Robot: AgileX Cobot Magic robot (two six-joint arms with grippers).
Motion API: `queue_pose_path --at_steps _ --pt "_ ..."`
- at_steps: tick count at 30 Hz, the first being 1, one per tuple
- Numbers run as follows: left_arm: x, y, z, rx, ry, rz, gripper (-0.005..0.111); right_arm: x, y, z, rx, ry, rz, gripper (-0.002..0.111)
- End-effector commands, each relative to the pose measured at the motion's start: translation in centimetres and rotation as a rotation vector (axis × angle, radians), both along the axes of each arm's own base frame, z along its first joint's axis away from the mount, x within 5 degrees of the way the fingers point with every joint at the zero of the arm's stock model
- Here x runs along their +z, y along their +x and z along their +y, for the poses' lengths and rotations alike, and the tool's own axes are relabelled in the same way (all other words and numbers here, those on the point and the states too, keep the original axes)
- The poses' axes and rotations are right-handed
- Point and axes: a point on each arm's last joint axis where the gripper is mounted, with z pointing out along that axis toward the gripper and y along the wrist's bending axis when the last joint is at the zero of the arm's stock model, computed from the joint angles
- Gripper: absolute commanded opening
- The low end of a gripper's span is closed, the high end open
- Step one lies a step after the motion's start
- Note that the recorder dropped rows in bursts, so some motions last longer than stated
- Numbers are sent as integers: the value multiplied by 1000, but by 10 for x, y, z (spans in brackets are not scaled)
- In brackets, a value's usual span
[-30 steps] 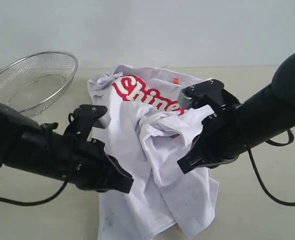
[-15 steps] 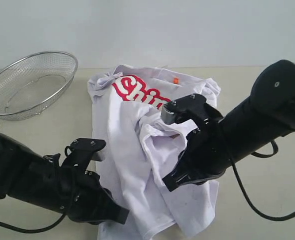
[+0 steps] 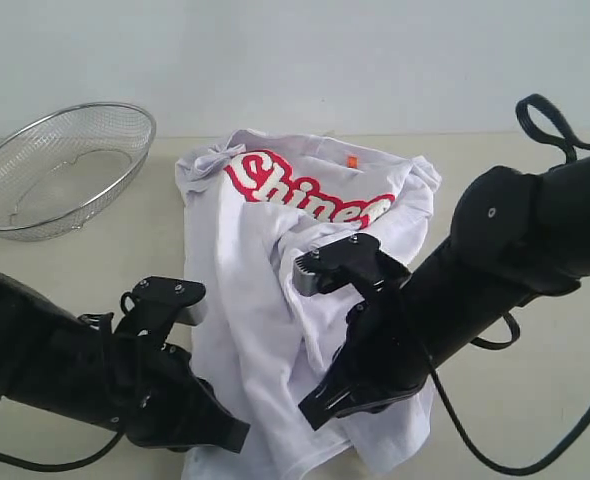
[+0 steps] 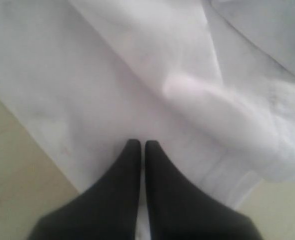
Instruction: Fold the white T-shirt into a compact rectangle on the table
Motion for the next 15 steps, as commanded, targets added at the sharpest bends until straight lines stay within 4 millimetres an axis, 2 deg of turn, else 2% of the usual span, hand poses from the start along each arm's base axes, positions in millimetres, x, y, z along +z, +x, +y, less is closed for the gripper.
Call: queue_pose_path --at_steps 1,7,15 --pt "-17 -13 23 53 120 38 5 2 -4 12 17 8 -15 0" --pt "-15 -26 41 89 141 53 5 3 -6 16 2 12 -17 0" --pt "5 -24 63 204 235 -107 5 3 -7 20 -27 20 -14 0"
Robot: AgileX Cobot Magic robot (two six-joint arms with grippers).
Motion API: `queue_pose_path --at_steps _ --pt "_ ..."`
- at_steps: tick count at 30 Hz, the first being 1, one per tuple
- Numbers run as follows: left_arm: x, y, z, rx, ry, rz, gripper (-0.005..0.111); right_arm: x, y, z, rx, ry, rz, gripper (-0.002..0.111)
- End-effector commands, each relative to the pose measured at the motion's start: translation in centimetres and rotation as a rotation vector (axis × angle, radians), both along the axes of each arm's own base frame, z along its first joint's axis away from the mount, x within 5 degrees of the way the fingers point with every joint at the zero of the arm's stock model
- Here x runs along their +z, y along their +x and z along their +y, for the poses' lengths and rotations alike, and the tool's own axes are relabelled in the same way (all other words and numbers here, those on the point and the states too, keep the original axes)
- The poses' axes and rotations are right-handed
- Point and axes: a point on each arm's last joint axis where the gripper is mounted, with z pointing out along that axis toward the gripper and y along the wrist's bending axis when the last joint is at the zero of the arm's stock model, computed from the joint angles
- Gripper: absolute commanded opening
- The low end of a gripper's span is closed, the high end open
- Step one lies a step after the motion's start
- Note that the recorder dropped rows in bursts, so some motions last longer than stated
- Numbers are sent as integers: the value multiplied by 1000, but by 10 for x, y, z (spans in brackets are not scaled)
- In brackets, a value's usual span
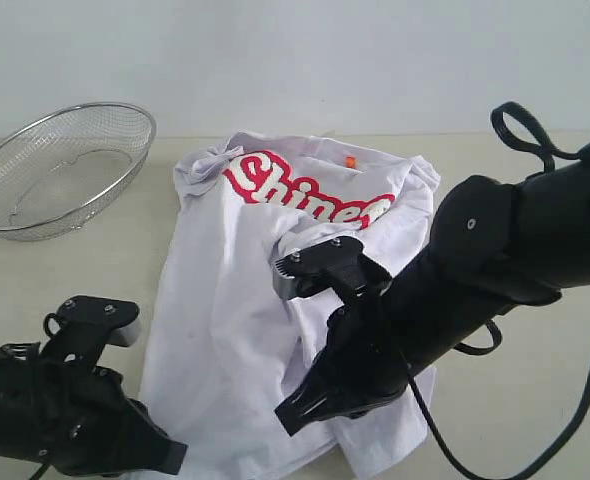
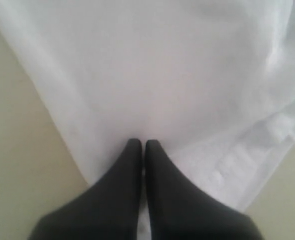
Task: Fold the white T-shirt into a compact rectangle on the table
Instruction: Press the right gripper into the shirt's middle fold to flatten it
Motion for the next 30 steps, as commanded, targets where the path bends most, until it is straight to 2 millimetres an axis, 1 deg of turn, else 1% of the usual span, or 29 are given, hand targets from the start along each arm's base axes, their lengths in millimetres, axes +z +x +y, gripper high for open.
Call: queue_pose_path --at_steps 1,4,9,12,20,28,30 --pt "2 1 22 86 154 -94 5 1 -2 6 -10 9 2 0" --pt "8 2 26 114 169 -132 5 1 -7 14 10 11 -19 0" --pt "12 0 22 94 120 -127 5 3 -9 24 8 18 -72 0" --pt "11 0 22 95 123 -127 5 1 -6 24 -19 17 -86 0" --pt "11 -2 20 80 97 -111 5 -24 -3 25 -50 -28 -42 0" --pt "12 -2 20 64 107 -122 5 -24 -2 24 -47 -35 -50 0" --pt "18 -2 16 26 74 -139 5 -24 -3 24 -41 -35 -37 0"
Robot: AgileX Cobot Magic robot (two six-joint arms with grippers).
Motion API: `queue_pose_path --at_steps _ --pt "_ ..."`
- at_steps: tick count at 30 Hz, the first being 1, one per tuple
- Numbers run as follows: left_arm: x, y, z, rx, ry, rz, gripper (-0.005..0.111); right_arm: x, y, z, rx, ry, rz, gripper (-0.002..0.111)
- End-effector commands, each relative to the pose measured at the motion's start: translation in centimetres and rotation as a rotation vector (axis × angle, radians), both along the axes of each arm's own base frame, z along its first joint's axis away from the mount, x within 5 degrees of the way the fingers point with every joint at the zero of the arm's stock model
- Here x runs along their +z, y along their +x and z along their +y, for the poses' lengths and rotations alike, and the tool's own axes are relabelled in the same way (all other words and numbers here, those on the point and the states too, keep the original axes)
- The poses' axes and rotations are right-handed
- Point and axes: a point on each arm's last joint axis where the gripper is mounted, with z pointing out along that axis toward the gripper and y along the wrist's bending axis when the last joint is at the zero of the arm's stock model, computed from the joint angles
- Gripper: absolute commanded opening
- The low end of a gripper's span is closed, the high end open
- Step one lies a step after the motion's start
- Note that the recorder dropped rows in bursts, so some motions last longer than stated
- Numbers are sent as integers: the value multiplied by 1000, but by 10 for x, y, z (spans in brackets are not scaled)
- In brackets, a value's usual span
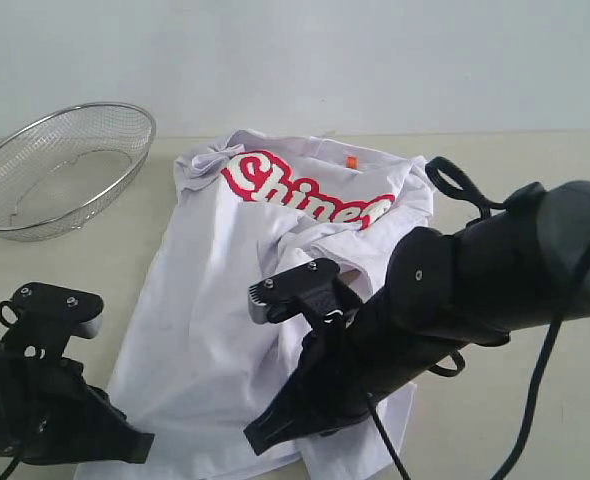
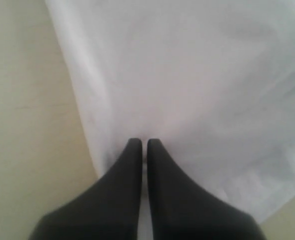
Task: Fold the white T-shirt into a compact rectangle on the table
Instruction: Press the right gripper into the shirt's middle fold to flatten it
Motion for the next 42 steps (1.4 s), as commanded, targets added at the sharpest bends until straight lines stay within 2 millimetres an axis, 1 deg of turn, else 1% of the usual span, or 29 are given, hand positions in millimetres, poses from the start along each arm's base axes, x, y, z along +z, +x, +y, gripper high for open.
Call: queue_pose_path --at_steps 1,4,7,11,18,23,26,29,35,42 --pt "13 -1 -6 -64 -66 -30 5 1 -1 1 18 -2 11 0" --pt "28 -1 -11 -78 -147 -65 5 1 -1 1 18 -2 11 0" --pt "29 -2 -11 -54 -158 -64 5 1 -1 0 20 -3 10 0" --pt "17 -6 -10 -64 -144 -1 5 2 0 0 18 -4 -6 0" --pt "-7 -8 -11 -69 -95 105 5 15 6 5 32 18 -47 0" --pt "-21 -8 -7 -52 -38 149 5 15 7 4 55 -3 -69 0" --pt "-25 -11 -5 -47 -21 161 5 14 9 1 53 -32 -74 0" --pt "-26 -14 -3 -47 -17 173 5 13 14 -10 -8 -49 -42 0" --pt "-27 -15 -2 -46 -13 174 5 11 30 -42 -93 -87 6 0" --pt "-27 -15 -2 -44 -10 172 5 10 47 -79 -184 -115 0 0"
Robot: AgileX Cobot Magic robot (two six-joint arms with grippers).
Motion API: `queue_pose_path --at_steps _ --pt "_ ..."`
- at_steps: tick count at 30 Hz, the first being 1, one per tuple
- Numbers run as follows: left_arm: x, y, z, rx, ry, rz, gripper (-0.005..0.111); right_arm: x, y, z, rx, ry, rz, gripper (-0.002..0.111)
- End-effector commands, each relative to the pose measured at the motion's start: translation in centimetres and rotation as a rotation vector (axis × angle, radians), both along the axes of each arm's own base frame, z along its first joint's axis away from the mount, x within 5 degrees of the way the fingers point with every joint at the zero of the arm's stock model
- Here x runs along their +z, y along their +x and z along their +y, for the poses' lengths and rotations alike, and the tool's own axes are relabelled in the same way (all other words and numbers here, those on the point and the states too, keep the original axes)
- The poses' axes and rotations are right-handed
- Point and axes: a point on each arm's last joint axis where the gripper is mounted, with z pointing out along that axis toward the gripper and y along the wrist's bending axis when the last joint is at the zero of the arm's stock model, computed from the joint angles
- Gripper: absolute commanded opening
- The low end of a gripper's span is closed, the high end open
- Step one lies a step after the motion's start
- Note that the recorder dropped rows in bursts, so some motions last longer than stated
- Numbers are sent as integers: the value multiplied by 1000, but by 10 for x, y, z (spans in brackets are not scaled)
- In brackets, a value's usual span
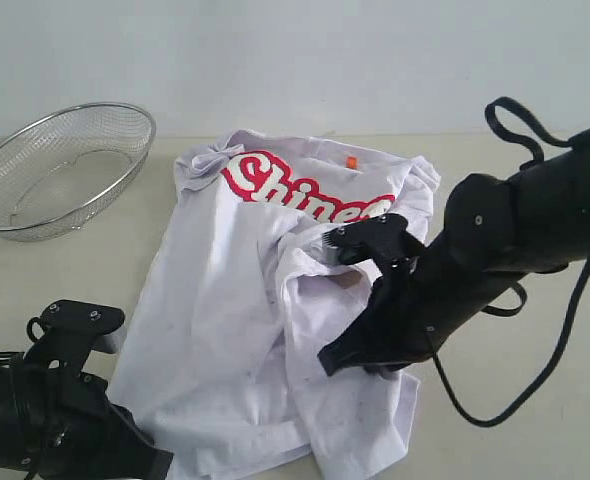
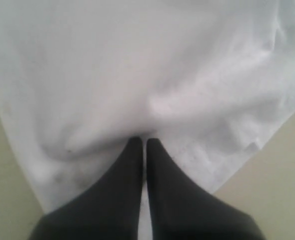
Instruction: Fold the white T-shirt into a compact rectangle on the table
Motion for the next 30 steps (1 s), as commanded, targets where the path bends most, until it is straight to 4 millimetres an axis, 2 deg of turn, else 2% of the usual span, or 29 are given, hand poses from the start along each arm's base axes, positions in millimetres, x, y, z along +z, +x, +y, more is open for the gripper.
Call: queue_pose_path --at_steps 1,4,7,9,12,14,17,18,20,23,26,30 --pt "-13 -7 9 13 73 41 5 3 9 -22 -37 -25 -13 0" --pt "-13 -7 9 13 73 41 5 3 13 -36 -52 -46 -7 0" --pt "-13 -7 9 13 73 41 5 14 6 -36 52 -52 83 0" --pt "-13 -7 9 13 73 41 5 23 -2 -25 127 -35 103 0" --pt "-13 -7 9 13 73 41 5 35 -12 -2 235 -31 37 0" --pt "-13 -7 9 12 71 43 5 38 -18 11 276 -30 20 4" --pt "-13 -7 9 19 68 44 5 35 -23 21 284 -29 31 20" --pt "-13 -7 9 23 67 45 5 33 -23 23 283 -29 35 40" --pt "-13 -7 9 36 64 49 5 34 -19 23 255 -29 -2 56" --pt "-13 -8 8 54 49 62 5 32 -14 24 228 -22 -38 53" --pt "-13 -8 8 53 46 65 5 22 -6 28 192 -8 -52 53" --pt "-13 -9 6 42 29 76 5 35 5 42 147 73 -58 53"
